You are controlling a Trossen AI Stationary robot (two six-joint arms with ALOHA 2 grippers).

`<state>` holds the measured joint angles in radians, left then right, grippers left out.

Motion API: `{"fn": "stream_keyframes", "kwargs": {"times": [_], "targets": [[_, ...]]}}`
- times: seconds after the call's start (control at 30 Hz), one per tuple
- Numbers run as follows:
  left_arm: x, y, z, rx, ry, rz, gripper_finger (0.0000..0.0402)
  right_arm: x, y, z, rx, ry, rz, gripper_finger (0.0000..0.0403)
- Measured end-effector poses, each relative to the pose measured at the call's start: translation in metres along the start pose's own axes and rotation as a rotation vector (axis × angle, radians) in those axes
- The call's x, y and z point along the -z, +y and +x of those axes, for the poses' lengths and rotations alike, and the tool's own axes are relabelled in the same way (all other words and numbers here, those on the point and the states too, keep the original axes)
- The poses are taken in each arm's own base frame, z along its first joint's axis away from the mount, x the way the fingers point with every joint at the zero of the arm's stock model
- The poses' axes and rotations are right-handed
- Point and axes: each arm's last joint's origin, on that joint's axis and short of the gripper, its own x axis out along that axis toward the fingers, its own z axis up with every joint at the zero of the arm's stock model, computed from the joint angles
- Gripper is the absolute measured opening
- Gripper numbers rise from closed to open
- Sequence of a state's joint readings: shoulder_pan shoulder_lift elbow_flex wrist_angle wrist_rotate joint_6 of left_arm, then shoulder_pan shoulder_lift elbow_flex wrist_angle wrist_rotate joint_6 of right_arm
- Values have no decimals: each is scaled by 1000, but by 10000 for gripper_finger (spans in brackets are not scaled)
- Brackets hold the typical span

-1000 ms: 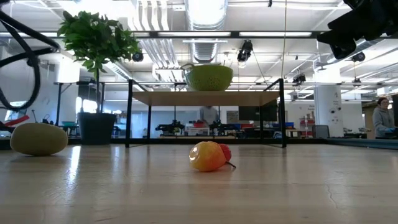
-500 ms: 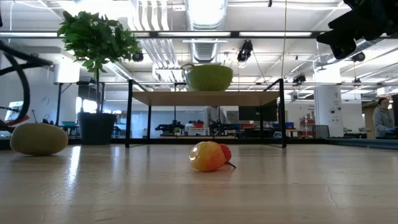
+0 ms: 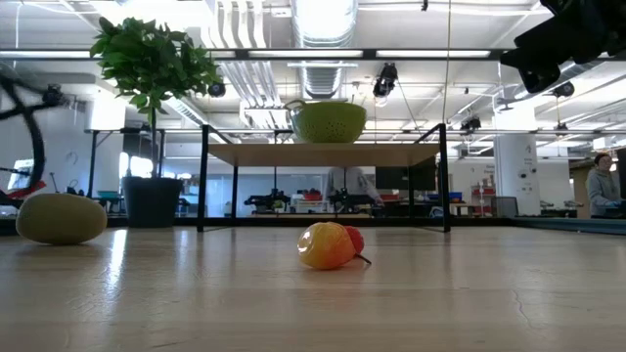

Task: Pick & Place Fruit
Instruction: Put the red strawberry into the green strainer bowl on the shelf

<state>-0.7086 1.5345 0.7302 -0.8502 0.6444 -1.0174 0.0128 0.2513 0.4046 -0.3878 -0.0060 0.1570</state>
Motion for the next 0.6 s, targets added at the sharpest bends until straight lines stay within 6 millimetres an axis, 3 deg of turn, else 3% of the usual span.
{"fn": "stream_keyframes", "kwargs": {"times": [0.17,0.37,0.6], "targets": [[0,-16,-17,-54,-132,124,211,0,0,0,0,0,0,141],[14,-15,-36,-222,-109,112,198,0,0,0,0,0,0,119],[16,-5,-31,-291,-80,111,195,0,0,0,0,0,0,93]]}}
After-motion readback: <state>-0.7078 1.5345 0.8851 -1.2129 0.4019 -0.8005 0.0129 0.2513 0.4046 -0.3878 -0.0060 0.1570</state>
